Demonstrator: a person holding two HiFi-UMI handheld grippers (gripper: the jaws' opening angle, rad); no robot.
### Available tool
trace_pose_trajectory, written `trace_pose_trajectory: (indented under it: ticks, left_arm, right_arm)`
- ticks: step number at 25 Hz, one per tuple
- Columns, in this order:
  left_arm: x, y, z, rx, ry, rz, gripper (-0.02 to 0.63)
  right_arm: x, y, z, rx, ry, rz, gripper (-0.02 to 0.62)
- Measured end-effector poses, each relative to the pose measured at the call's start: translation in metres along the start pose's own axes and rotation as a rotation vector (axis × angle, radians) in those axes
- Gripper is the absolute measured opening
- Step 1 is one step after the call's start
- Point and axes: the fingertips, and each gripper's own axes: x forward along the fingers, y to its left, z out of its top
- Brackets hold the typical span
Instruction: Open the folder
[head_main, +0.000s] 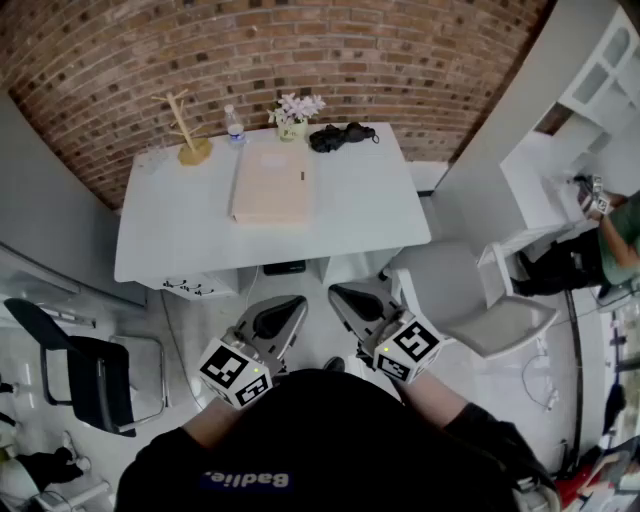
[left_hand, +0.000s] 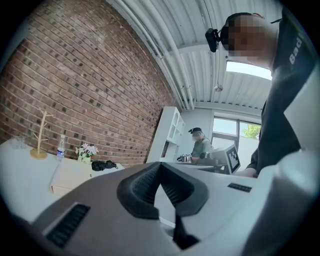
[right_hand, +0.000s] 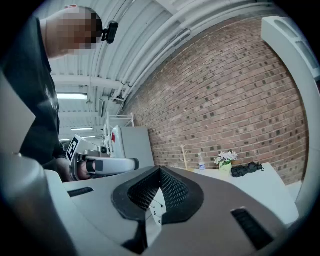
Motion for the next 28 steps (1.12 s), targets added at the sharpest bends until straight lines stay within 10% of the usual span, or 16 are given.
trace_pose_trajectory:
  ticks: [28]
  left_arm:
    - [0.042,0.02,-0.017,0.026,0.006,0.124,0.002]
  right_arm:
    - [-0.018,-0.057,-0.022,0.052,0.031,0.034,0.028]
